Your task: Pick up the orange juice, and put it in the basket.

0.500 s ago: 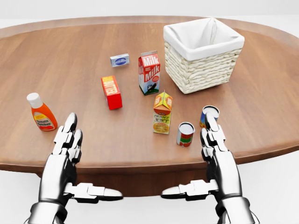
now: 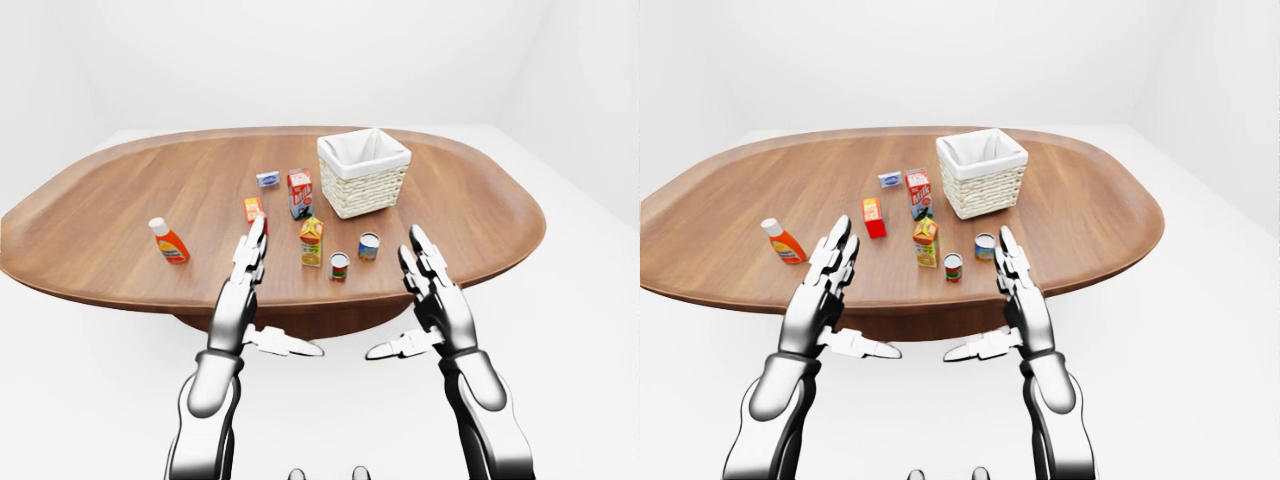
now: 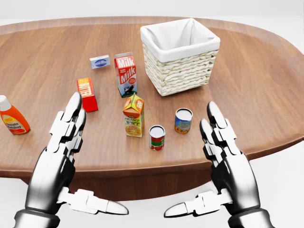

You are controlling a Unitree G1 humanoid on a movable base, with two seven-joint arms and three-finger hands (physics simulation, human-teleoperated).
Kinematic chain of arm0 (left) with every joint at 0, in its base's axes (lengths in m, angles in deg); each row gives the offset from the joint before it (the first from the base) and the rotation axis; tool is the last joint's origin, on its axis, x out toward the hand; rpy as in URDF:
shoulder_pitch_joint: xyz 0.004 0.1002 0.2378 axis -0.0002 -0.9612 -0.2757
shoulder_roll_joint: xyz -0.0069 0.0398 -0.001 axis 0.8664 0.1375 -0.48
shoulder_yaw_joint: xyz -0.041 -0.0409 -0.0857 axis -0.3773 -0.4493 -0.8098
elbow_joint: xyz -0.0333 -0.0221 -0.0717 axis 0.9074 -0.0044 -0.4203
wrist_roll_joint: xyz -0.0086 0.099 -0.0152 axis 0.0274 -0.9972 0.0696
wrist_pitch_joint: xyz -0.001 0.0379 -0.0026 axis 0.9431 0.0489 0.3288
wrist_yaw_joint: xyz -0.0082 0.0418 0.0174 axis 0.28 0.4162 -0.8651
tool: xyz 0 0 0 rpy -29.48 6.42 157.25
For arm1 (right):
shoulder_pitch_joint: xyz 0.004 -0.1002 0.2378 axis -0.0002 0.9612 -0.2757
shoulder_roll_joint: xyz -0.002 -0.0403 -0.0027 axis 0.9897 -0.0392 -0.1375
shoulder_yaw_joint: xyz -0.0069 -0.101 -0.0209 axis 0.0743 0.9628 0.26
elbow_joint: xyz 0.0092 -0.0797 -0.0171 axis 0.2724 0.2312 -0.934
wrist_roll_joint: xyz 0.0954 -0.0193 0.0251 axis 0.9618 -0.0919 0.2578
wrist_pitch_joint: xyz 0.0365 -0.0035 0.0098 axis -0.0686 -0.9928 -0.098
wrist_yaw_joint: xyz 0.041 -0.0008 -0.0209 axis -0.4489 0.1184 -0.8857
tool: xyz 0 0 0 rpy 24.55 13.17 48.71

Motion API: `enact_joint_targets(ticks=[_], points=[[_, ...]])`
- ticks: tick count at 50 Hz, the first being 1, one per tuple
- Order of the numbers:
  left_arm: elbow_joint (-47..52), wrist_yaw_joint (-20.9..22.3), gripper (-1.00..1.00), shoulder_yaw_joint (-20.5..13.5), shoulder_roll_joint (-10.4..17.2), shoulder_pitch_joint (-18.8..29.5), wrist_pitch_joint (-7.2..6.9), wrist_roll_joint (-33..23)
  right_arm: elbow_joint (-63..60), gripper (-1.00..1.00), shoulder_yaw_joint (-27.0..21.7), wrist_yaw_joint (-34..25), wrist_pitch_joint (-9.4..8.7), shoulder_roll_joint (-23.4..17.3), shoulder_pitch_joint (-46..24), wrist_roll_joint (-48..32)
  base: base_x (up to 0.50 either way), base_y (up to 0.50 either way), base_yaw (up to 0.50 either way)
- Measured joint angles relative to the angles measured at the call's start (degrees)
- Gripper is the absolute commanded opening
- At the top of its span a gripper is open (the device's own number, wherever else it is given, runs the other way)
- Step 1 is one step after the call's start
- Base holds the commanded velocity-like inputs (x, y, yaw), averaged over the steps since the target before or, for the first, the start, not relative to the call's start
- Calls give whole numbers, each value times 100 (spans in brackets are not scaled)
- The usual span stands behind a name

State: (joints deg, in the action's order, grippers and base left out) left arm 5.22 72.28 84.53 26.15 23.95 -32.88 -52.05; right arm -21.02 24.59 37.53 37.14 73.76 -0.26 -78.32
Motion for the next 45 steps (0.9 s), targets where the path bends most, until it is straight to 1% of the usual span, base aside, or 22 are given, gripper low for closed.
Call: enact_joint_targets(ticks=[7,9,15,22,34,45], points=[[396,13,100,155,3,-114,0,-128,-467,100,32,-82,0,-16,302,111,2,-48,0],[483,15,100,224,-34,-132,0,-157,-578,100,-7,-101,0,-58,363,155,0,-2,0],[642,7,100,301,-8,-172,0,-228,-826,100,18,-159,0,-47,517,177,0,0,0],[917,36,100,293,16,-219,0,-266,-1175,100,37,-147,0,-45,570,184,0,0,0],[1541,116,100,199,32,-248,0,-305,-1859,100,-40,-142,0,-43,452,181,4,-2,0],[1980,185,100,138,36,-237,0,-335,-2324,100,-80,-172,0,-39,375,172,18,-21,0]])
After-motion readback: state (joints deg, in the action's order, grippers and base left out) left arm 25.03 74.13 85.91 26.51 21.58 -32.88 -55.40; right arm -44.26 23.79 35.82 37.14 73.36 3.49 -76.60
